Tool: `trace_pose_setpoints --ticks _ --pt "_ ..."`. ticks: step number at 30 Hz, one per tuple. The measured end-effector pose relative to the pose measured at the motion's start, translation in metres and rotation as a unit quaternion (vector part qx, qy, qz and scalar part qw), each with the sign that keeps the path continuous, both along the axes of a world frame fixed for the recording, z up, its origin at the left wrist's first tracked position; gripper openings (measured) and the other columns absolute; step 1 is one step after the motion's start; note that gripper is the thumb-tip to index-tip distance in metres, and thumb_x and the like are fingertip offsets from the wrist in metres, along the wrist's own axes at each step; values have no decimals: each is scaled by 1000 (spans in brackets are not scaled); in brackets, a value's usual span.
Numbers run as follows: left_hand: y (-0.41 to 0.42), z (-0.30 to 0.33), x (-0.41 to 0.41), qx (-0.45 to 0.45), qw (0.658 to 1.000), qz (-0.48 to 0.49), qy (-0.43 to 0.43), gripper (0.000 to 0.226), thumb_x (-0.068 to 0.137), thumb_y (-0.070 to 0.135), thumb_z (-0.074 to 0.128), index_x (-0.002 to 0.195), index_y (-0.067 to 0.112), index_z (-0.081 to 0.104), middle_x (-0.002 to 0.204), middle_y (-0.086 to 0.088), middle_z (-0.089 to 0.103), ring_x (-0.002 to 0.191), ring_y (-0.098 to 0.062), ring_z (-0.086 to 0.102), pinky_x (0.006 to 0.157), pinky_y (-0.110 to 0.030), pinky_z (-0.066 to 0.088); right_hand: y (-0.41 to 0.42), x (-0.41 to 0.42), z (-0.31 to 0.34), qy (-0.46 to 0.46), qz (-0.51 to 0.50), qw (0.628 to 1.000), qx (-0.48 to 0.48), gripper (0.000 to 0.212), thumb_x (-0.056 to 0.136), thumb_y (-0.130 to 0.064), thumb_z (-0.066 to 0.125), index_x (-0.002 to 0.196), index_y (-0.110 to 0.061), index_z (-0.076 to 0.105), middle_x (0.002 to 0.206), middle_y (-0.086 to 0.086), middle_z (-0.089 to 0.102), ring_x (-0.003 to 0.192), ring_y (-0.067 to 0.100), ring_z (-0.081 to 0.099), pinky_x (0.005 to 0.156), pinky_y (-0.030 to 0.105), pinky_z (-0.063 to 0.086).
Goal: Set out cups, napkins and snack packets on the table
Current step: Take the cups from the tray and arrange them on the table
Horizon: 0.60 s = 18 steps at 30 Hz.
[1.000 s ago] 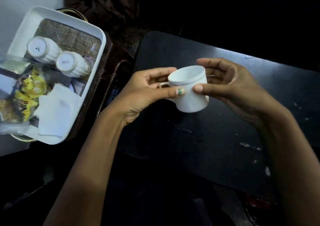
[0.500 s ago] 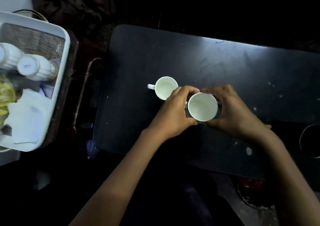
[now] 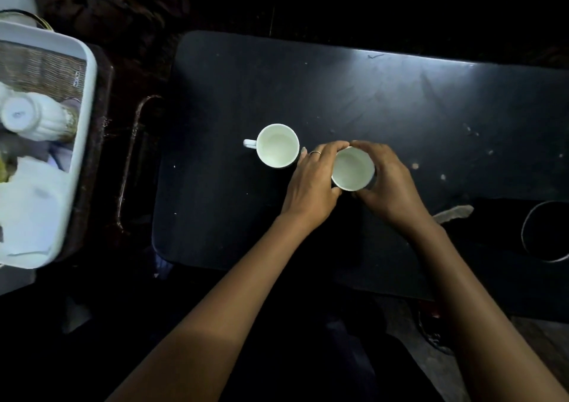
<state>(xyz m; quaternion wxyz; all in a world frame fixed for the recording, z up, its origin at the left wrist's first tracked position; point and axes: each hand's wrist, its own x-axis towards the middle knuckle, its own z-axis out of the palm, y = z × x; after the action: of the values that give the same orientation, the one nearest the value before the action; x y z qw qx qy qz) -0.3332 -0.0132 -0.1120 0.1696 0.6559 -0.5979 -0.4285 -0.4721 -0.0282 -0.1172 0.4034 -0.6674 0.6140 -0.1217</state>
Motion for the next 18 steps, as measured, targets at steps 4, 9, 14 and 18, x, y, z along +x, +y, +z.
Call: trace_pose_setpoints --ticks 4,9,14,18 --pt "1 -9 -3 -11 999 -25 -27 70 75 2 69 138 13 40 136 -6 50 132 -23 39 118 -42 16 1 -4 -8 -37 -23 999 4 64 70 4 70 129 -15 52 128 5 56 118 23 55 92 30 45" --pt "-1 -18 -6 -10 998 -39 -38 73 79 3 67 142 13 33 144 -8 43 142 -24 28 118 -36 3 -1 -6 -11 -56 -28 998 23 70 70 7 67 132 -17 47 136 2 51 124 20 50 99 45 48" --pt "-6 -19 -9 -6 998 -39 -45 74 79 1 65 143 14 30 147 -6 40 144 -23 23 118 -34 2 -7 -8 -10 -31 -8 999 19 70 72 3 67 135 -15 45 139 2 50 127 19 48 104 41 43" --pt "-4 -19 -10 -7 996 -60 -66 82 81 5 66 149 15 20 157 -5 24 147 -23 14 119 -36 1 -10 -10 -10 5 38 999 26 83 68 -3 75 141 -15 37 146 4 42 137 21 36 111 34 29"
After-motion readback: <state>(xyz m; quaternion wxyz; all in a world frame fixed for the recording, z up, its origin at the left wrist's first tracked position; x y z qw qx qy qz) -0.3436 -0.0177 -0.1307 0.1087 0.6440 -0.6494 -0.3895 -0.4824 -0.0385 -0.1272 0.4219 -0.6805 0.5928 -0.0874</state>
